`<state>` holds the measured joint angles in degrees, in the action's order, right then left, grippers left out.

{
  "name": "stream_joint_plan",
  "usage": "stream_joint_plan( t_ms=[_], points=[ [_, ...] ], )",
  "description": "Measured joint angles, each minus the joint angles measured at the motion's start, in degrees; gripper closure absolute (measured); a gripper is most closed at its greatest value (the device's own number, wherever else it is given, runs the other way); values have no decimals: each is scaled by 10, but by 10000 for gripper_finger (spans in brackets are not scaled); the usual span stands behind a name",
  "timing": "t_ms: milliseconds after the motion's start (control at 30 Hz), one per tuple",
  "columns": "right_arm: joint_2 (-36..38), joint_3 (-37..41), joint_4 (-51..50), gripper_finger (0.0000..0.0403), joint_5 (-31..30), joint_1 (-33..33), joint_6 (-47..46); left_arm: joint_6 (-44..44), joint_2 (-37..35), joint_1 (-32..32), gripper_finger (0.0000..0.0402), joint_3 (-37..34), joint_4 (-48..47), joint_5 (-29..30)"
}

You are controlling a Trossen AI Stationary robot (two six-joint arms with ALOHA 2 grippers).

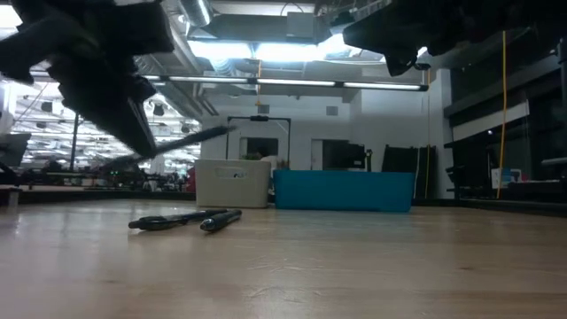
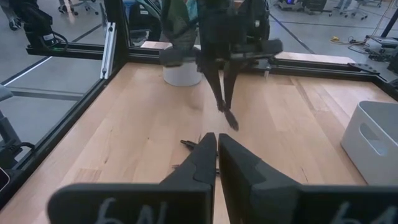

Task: Sort pens & pencils
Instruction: Put the black pen into the gray bin

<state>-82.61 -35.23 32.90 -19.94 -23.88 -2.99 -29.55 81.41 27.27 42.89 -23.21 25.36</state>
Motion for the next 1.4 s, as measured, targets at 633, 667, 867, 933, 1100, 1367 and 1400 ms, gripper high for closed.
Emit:
stream_joint_plan(
  t_ms=[633, 667, 867, 933, 1100, 1367, 1400],
  points=[
    [0, 0, -7, 382, 0, -1, -13, 167, -131, -31, 389, -49, 156, 94],
    [0, 0, -7, 382, 0, -1, -13, 178, -131, -37, 389, -53, 165, 88],
    [0, 0, -7, 382, 0, -1, -13, 242, -131, -88, 389, -82, 249, 62],
    [0, 0, -7, 382, 0, -1, -12, 270, -132, -106, 389, -93, 288, 45],
    [0, 0, -10, 382, 0, -1, -12, 309, -132, -152, 389, -125, 385, 13],
    [0, 0, -11, 382, 0, -1, -7, 318, -132, -214, 389, -206, 560, -36],
    [0, 0, -12, 382, 0, -1, -7, 318, -132, -220, 389, -215, 583, -41]
  ],
)
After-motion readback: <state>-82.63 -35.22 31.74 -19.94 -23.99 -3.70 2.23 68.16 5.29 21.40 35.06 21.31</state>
